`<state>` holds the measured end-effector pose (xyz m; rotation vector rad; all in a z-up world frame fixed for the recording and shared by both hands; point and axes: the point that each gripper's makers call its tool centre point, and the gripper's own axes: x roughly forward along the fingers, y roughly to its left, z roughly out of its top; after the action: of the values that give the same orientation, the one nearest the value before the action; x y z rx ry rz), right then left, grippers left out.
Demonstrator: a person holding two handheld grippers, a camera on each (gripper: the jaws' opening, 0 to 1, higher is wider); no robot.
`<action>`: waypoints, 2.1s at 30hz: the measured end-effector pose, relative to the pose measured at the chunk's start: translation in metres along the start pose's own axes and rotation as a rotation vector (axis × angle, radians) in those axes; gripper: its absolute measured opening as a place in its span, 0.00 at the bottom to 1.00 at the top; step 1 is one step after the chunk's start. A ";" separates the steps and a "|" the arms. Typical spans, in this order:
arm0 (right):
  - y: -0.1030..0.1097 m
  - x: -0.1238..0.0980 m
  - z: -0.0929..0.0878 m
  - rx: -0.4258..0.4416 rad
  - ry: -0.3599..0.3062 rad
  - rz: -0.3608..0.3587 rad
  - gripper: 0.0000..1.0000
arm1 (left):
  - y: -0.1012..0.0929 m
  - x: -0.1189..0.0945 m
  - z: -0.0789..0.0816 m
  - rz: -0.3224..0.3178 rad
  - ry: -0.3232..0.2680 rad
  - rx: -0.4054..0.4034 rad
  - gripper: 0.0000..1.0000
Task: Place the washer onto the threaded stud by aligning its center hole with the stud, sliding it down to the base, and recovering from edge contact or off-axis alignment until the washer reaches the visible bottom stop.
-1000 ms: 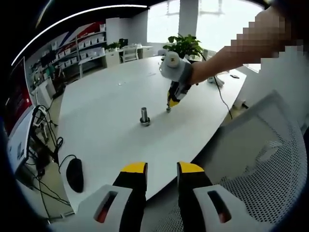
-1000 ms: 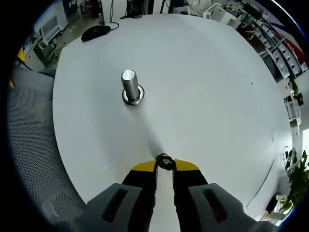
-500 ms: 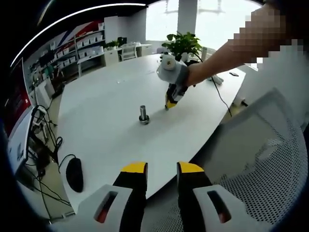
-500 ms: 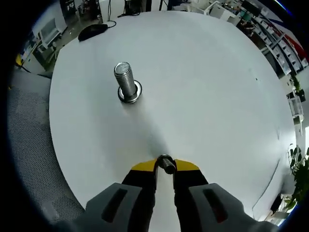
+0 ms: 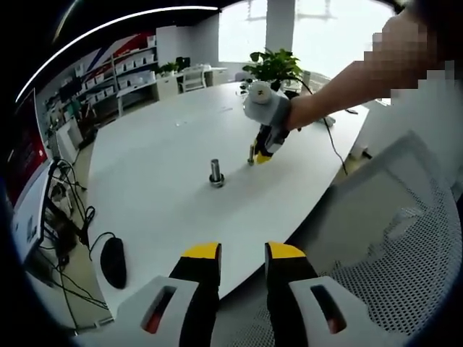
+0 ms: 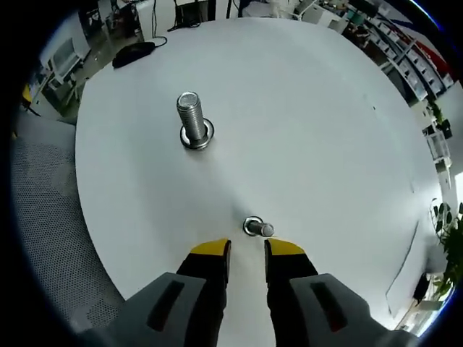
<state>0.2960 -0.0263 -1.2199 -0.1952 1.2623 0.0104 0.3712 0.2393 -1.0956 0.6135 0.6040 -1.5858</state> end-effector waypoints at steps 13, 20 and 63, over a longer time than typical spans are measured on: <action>0.033 -0.060 -0.005 0.092 -0.134 -0.074 0.21 | 0.001 -0.002 0.002 0.012 -0.009 0.026 0.21; 0.049 -0.089 -0.007 0.130 -0.188 -0.108 0.22 | -0.003 -0.004 0.003 -0.006 -0.019 0.028 0.21; 0.082 -0.190 -0.045 0.568 -0.611 -0.136 0.31 | 0.028 -0.016 0.016 0.145 -0.102 -0.059 0.27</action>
<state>0.1858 0.0664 -1.0640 0.2062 0.6026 -0.3769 0.3995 0.2375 -1.0736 0.5176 0.5169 -1.4487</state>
